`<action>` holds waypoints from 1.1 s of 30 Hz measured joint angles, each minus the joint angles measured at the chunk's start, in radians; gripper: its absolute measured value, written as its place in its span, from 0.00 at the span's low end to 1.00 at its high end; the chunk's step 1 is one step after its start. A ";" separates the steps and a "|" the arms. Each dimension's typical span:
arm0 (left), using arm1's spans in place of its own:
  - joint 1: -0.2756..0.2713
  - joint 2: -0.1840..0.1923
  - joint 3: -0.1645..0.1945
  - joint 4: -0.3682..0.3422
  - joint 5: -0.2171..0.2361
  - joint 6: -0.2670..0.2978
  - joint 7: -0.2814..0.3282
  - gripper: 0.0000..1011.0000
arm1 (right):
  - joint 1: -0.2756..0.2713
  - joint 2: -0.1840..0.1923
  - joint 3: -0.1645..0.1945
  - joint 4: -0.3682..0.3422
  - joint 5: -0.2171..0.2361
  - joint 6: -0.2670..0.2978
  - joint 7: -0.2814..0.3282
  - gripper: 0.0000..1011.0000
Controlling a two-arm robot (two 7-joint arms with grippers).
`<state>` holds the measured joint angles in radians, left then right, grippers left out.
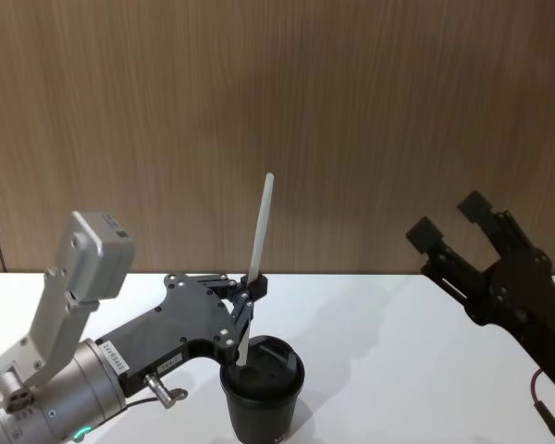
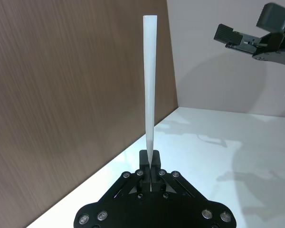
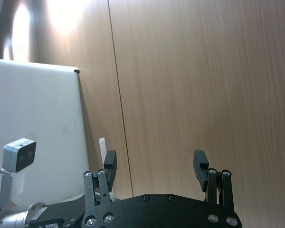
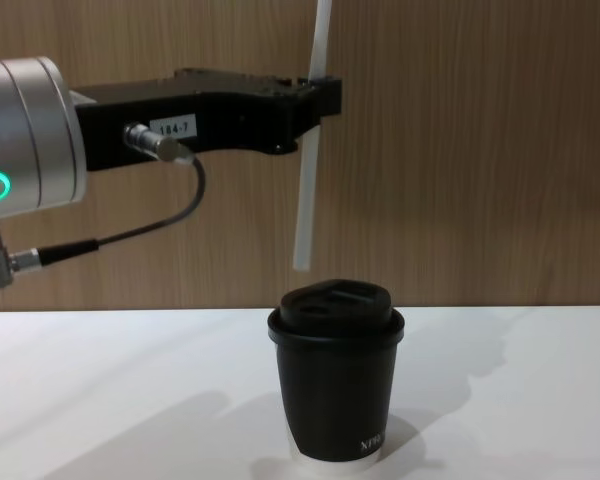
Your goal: Pick up the straw with one hand, pass it to the other hand, and insert it into the cup.
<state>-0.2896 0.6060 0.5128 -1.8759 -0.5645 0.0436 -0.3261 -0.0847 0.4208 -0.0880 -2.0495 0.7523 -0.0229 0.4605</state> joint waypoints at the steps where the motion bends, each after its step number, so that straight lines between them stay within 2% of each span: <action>1: -0.001 -0.002 0.001 0.003 0.001 -0.001 -0.001 0.01 | 0.000 0.000 0.000 0.000 0.000 0.000 0.000 0.99; 18: -0.011 -0.023 0.015 0.045 0.033 0.003 -0.021 0.01 | 0.000 0.000 0.000 0.000 0.000 0.000 0.000 0.99; 33: -0.039 -0.056 0.027 0.101 0.055 0.004 -0.050 0.01 | 0.000 0.000 0.000 0.000 0.000 0.000 0.000 0.99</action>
<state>-0.3289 0.5502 0.5399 -1.7752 -0.5097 0.0480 -0.3762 -0.0846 0.4208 -0.0880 -2.0495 0.7523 -0.0228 0.4605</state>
